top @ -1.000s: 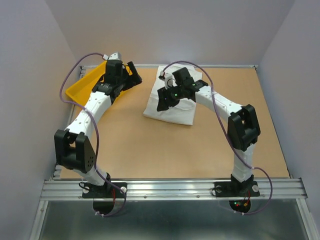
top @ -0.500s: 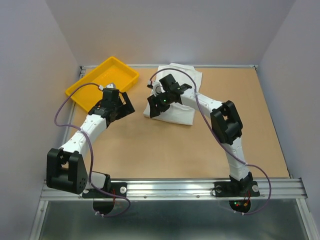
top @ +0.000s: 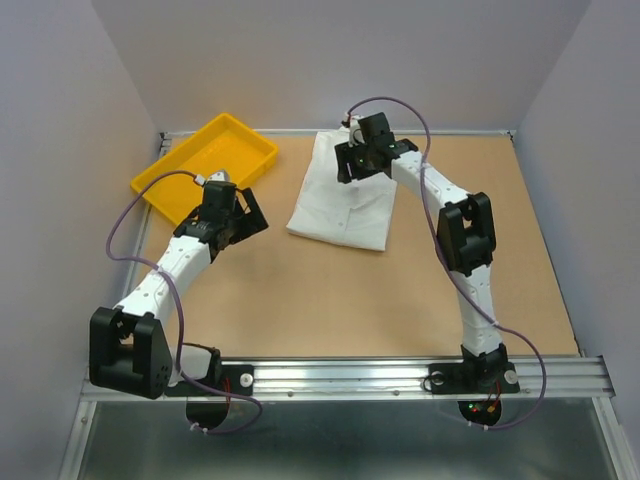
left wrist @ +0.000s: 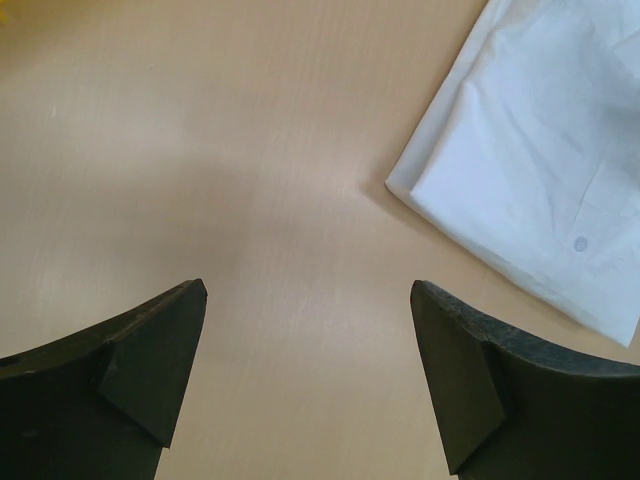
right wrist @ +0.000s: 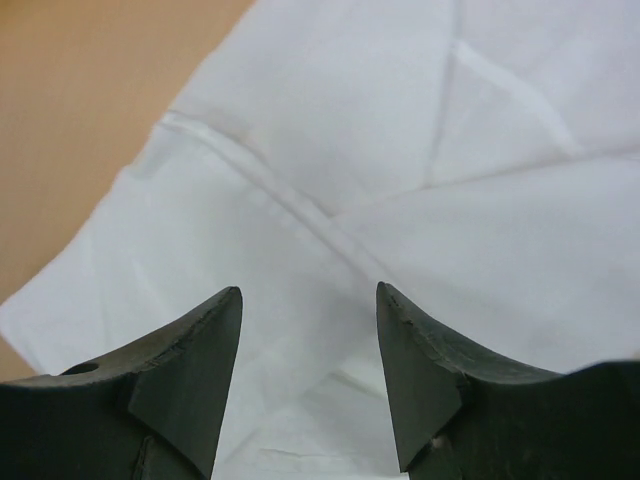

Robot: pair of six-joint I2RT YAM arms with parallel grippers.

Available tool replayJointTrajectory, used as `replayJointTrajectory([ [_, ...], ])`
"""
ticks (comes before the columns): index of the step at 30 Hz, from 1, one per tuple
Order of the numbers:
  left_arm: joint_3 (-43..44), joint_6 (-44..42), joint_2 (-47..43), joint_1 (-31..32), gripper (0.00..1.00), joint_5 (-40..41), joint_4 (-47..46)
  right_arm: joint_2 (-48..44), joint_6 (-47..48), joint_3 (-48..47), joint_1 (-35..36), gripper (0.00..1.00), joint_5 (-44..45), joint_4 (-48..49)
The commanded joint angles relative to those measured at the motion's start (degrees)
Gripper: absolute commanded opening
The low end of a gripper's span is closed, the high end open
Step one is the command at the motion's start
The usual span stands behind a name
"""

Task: Fold and stack the long sleeve shirts
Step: Fold the shirt

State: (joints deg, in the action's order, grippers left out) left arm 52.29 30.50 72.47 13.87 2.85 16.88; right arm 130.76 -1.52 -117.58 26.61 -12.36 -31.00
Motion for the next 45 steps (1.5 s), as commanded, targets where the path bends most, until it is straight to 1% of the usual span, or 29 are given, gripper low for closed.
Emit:
replayJointTrajectory([
  [1,-1.2,-0.4,-1.8,0.3,0.95,-0.8,-1.0,-4.0,-0.9,-2.0,-2.4,0.61,5.6,1.6],
  [3,-1.5,-0.4,-1.5,0.3,0.95,-2.0,-1.9,-7.7,-0.1,0.4,-2.4,0.61,1.0,1.8],
  [5,-1.5,-0.5,-1.2,0.3,0.95,-2.6,-2.6,-9.9,-0.1,5.2,-2.4,0.61,-2.2,2.0],
  [6,-1.3,-0.5,-0.5,0.3,0.95,-2.6,-2.8,-11.6,-0.8,8.8,-2.4,0.59,-4.6,2.3],
  [8,-1.1,-0.6,0.0,0.4,0.95,-4.5,-3.0,-13.2,-1.6,13.1,-2.4,0.56,-6.4,3.4],
  [9,-1.0,-0.8,0.1,0.4,0.95,-4.7,-3.1,-14.2,-2.2,15.0,-2.4,0.54,-7.2,4.0],
  [10,-0.8,-0.9,0.4,0.5,0.95,-4.8,-3.2,-15.0,-2.8,17.3,-2.4,0.48,-9.5,4.6],
  [11,-0.9,-1.0,0.4,0.5,0.95,-4.6,-3.3,-16.6,-3.1,19.1,-2.4,0.44,-10.6,5.1],
  [12,-0.9,-1.1,0.6,0.5,0.95,-4.6,-3.3,-17.4,-3.4,22.5,-2.4,0.38,-12.2,6.1],
  [14,-1.0,-1.2,0.7,0.5,0.94,-4.4,-3.4,-19.5,-3.7,25.1,-2.4,0.34,-13.7,6.7],
  [16,-1.3,-1.2,0.7,0.5,0.94,-4.4,-3.4,-20.3,-3.8,28.6,-2.4,0.31,-15.2,7.5],
  [20,-2.4,-1.1,0.7,0.5,0.94,-5.0,-4.1,-19.2,-3.7,30.7,-2.4,0.31,-16.2,8.0],
  [24,-2.6,-1.2,0.4,0.5,0.94,-4.8,-4.0,-16.7,-3.8,30.2,-2.4,0.31,-14.4,10.0],
  [28,-3.2,-1.2,-0.8,0.5,0.95,-4.8,-3.8,-12.1,-3.7,26.8,-3.4,0.31,-12.4,11.2],
  [31,-4.2,-1.1,-1.6,0.5,0.94,-4.9,-3.6,-9.0,-4.3,22.2,-5.1,0.31,-12.1,11.8],
  [32,-4.3,-1.1,-1.8,0.5,0.94,-4.9,-3.5,-8.3,-4.5,22.2,-5.6,0.32,-11.8,12.0],
  [35,-4.8,-0.9,-2.5,0.5,0.95,-4.5,-3.0,-6.0,-6.2,17.2,-8.3,0.38,-12.9,13.3],
  [36,-5.0,-0.9,-2.9,0.5,0.94,-4.3,-2.7,-5.4,-6.9,16.1,-8.8,0.46,-13.7,13.7],
  [38,-5.2,-0.8,-3.0,0.5,0.94,-4.2,-2.6,-4.2,-7.6,13.5,-9.4,0.52,-14.4,13.9],
  [43,-5.4,-0.7,-3.5,0.5,0.94,-4.0,-2.3,0.4,-10.9,6.0,-11.5,0.54,-17.8,14.2],
  [45,-5.4,-0.7,-3.5,0.5,0.94,-4.0,-2.4,1.7,-11.8,4.5,-11.8,0.54,-17.8,14.5],
])
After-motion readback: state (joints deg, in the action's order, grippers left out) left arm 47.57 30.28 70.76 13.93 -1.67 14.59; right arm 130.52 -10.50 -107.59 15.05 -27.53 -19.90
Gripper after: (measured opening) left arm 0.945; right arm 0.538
